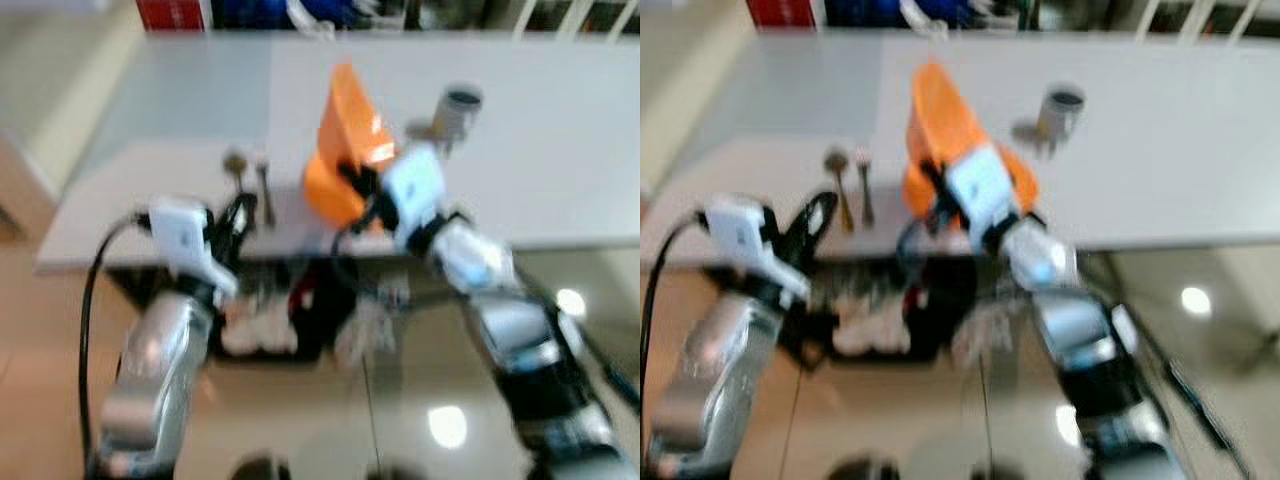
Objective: Setting the table
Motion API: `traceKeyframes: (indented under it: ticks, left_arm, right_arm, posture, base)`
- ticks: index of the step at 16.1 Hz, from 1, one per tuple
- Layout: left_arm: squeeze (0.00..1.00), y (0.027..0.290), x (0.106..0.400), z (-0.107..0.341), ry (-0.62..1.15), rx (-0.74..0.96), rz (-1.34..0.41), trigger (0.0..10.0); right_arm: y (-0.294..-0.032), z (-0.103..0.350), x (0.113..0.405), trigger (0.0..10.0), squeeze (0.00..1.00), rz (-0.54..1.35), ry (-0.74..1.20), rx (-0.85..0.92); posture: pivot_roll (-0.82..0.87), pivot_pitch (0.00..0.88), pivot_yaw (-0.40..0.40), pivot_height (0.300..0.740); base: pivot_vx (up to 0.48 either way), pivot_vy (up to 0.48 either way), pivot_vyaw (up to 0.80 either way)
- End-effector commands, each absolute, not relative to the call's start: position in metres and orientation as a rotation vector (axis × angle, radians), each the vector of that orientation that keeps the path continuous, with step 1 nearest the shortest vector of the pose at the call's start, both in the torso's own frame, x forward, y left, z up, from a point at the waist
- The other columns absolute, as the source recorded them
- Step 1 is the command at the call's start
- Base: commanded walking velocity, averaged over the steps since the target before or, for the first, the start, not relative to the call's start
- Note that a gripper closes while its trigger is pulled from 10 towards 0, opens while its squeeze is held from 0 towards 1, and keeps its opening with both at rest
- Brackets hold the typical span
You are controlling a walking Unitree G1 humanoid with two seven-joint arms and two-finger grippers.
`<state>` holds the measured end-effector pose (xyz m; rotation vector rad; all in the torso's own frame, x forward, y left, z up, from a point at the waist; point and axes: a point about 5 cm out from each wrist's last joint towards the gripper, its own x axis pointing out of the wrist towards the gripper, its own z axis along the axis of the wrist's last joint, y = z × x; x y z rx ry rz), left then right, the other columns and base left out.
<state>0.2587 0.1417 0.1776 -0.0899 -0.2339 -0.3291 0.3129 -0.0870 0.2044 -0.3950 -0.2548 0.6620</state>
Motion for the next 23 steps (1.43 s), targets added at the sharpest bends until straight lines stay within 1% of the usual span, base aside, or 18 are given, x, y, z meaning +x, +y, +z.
traceKeyframes:
  ticks: [1,2,3,4,5,6,7,8,9,15,16,17,18,19,22,23]
  left_arm:
    - [0.00,0.134,0.258,0.179,-0.239,-0.089,-0.354,10.0]
    - [0.00,0.132,0.257,0.179,-0.232,-0.096,-0.367,10.0]
    - [0.00,0.126,0.254,0.177,-0.223,-0.090,-0.416,10.0]
    - [0.00,0.125,0.253,0.177,-0.221,-0.087,-0.426,10.0]
    - [0.00,0.120,0.249,0.175,-0.210,-0.084,-0.468,10.0]
    - [0.00,0.115,0.245,0.172,-0.192,-0.066,-0.518,10.0]
    - [0.00,0.114,0.244,0.171,-0.187,-0.059,-0.531,10.0]
    - [0.00,0.107,0.237,0.167,-0.157,-0.016,-0.606,10.0]
    - [0.00,0.106,0.233,0.164,-0.142,0.018,-0.629,10.0]
    - [0.00,0.107,0.227,0.164,-0.138,0.038,-0.612,10.0]
    - [0.00,0.107,0.227,0.164,-0.138,0.039,-0.613,10.0]
    - [0.00,0.107,0.225,0.164,-0.138,0.039,-0.614,10.0]
    - [0.00,0.106,0.225,0.164,-0.138,0.039,-0.615,10.0]
    - [0.00,0.106,0.223,0.164,-0.137,0.039,-0.615,10.0]
    - [0.00,0.105,0.221,0.164,-0.133,0.038,-0.615,10.0]
    - [0.00,0.105,0.221,0.165,-0.133,0.040,-0.614,10.0]
  right_arm:
    - [-0.093,0.213,0.315,10.0,0.00,0.644,-0.302,-0.474]
    - [-0.092,0.211,0.315,10.0,0.00,0.663,-0.295,-0.555]
    - [-0.093,0.205,0.317,10.0,0.00,0.661,-0.264,-0.726]
    - [-0.095,0.204,0.317,10.0,0.00,0.653,-0.257,-0.757]
    - [-0.098,0.199,0.319,10.0,0.00,0.653,-0.215,-0.832]
    - [-0.101,0.193,0.318,10.0,0.00,0.681,-0.163,-0.871]
    - [-0.101,0.191,0.317,10.0,0.00,0.692,-0.147,-0.879]
    - [-0.105,0.182,0.313,10.0,0.00,0.735,-0.091,-0.932]
    - [-0.106,0.179,0.310,10.0,0.00,0.759,-0.071,-0.954]
    - [-0.116,0.166,0.309,10.0,0.00,0.807,0.097,-1.138]
    - [-0.116,0.165,0.309,10.0,0.00,0.810,0.111,-1.147]
    - [-0.115,0.161,0.309,10.0,0.61,0.833,0.141,-1.161]
    - [-0.114,0.160,0.310,10.0,0.61,0.831,0.144,-1.163]
    - [-0.111,0.159,0.310,10.0,1.00,0.836,0.130,-1.175]
    - [-0.102,0.166,0.308,10.0,1.00,0.876,0.090,-1.108]
    - [-0.099,0.171,0.303,10.0,1.00,0.917,0.086,-0.994]
  posture:
    - [-0.10,0.098,-0.006,0.740]
    - [-0.10,0.098,-0.009,0.740]
    - [-0.10,0.100,-0.012,0.740]
    - [-0.10,0.100,-0.012,0.740]
    - [-0.10,0.103,-0.013,0.740]
    - [-0.10,0.107,-0.014,0.740]
    - [-0.10,0.107,-0.014,0.740]
    - [-0.10,0.115,-0.012,0.740]
    - [-0.09,0.121,-0.010,0.740]
    - [-0.09,0.145,-0.010,0.740]
    - [-0.09,0.148,-0.011,0.740]
    - [-0.09,0.153,-0.014,0.740]
    - [-0.09,0.153,-0.014,0.740]
    - [-0.09,0.157,-0.014,0.740]
    - [-0.08,0.161,-0.017,0.740]
    - [-0.09,0.160,-0.014,0.740]
  base:
    - [0.472,0.000,0.00]
    - [0.274,0.000,0.00]
    - [0.000,0.000,0.00]
    - [0.000,0.000,0.00]
    - [0.000,0.000,0.00]
    - [0.000,0.000,0.00]
    - [0.000,0.000,0.00]
    - [0.000,0.000,0.00]
    - [0.000,0.000,0.00]
    - [0.000,0.000,0.00]
    - [0.000,0.000,0.00]
    - [0.000,0.000,0.00]
    - [0.000,0.000,0.00]
    - [0.000,0.000,0.00]
    - [0.000,0.000,0.00]
    - [0.000,0.000,0.00]
